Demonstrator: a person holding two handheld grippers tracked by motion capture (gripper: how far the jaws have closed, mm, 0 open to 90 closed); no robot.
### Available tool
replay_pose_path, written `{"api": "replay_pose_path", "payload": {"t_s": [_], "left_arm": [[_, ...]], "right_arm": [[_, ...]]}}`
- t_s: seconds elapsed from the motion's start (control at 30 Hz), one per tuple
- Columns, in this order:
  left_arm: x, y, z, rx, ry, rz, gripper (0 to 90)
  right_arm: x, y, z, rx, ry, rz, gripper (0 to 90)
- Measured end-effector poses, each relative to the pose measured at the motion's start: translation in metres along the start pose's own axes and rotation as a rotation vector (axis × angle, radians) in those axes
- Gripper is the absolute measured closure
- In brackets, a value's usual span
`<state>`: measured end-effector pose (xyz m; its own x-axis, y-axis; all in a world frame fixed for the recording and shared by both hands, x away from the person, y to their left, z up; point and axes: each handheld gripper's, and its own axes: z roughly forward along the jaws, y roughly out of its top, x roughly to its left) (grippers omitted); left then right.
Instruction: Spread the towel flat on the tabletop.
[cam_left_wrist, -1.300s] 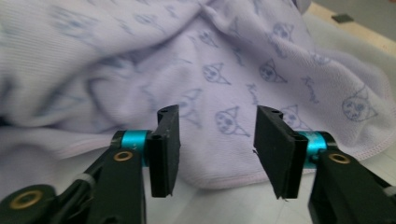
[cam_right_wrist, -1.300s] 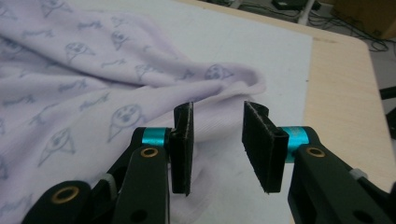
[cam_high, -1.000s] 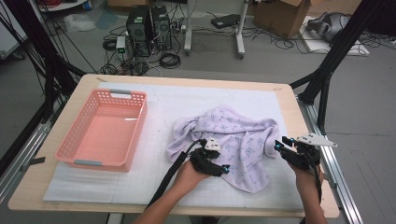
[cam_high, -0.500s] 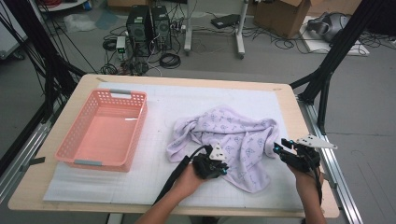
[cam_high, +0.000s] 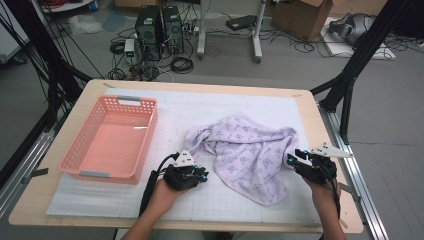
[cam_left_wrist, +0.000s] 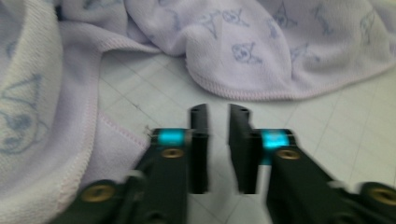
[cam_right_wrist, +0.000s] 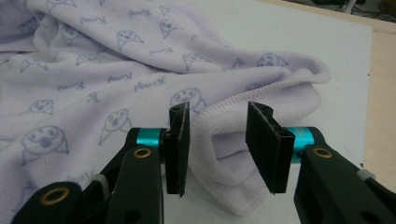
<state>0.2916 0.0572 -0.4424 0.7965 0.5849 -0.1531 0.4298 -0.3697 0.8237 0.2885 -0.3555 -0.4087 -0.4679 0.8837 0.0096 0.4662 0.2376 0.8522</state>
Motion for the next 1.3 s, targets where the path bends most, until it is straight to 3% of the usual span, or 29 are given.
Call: {"api": "replay_pose_path", "payload": {"t_s": [0.1,0.27,0.4,0.47,0.5,0.53,0.57,0.63,0.73,0.8,1.0,1.1,1.17,1.23,1.3], "left_arm": [[-0.006,0.007,0.008,-0.009,-0.014,-0.004,54.9],[-0.028,0.018,0.037,0.012,-0.037,0.032,40.1],[-0.045,0.025,0.062,0.097,-0.043,0.121,36.9],[-0.055,0.026,0.069,0.099,-0.011,0.18,35.8],[-0.058,0.027,0.07,0.096,-0.014,0.22,40.1],[-0.06,0.028,0.07,0.096,-0.045,0.234,52.0],[-0.063,0.028,0.071,0.095,-0.05,0.251,66.1],[-0.067,0.027,0.069,0.096,-0.036,0.289,83.2],[-0.063,0.026,0.064,0.097,-0.018,0.276,85.2],[-0.055,0.024,0.055,0.084,-0.008,0.246,85.4],[-0.019,0.01,0.01,0.019,0.045,0.135,85.3],[0.0,0.003,-0.011,-0.011,0.089,0.085,85.4],[0.012,0.0,-0.022,-0.025,0.116,0.049,85.4],[0.023,-0.003,-0.03,-0.045,0.139,0.01,85.5],[0.031,-0.004,-0.035,-0.062,0.152,-0.021,85.4]], "right_arm": [[0.002,0.001,0.0,-0.001,0.004,-0.002,59.4],[0.001,-0.001,-0.001,-0.002,0.003,0.003,58.6],[-0.002,-0.003,-0.004,-0.002,-0.004,0.018,57.0],[-0.004,-0.003,-0.006,-0.003,-0.004,0.023,55.7],[-0.004,-0.003,-0.006,-0.003,0.0,0.03,55.1],[-0.004,-0.003,-0.006,-0.001,0.007,0.027,54.0],[-0.004,-0.004,-0.005,0.003,0.019,0.026,52.8],[-0.002,-0.004,-0.002,0.022,0.055,0.019,50.1],[0.002,-0.005,0.002,0.047,0.077,-0.011,51.4],[0.006,-0.004,0.004,0.058,0.083,-0.03,52.4],[0.011,-0.005,0.01,0.097,0.107,-0.056,54.3],[0.023,-0.005,0.02,0.154,0.125,-0.131,52.3],[0.031,-0.005,0.027,0.179,0.159,-0.144,52.6],[0.04,-0.005,0.033,0.2,0.167,-0.162,55.1],[0.045,-0.005,0.037,0.227,0.145,-0.182,63.6]]}}
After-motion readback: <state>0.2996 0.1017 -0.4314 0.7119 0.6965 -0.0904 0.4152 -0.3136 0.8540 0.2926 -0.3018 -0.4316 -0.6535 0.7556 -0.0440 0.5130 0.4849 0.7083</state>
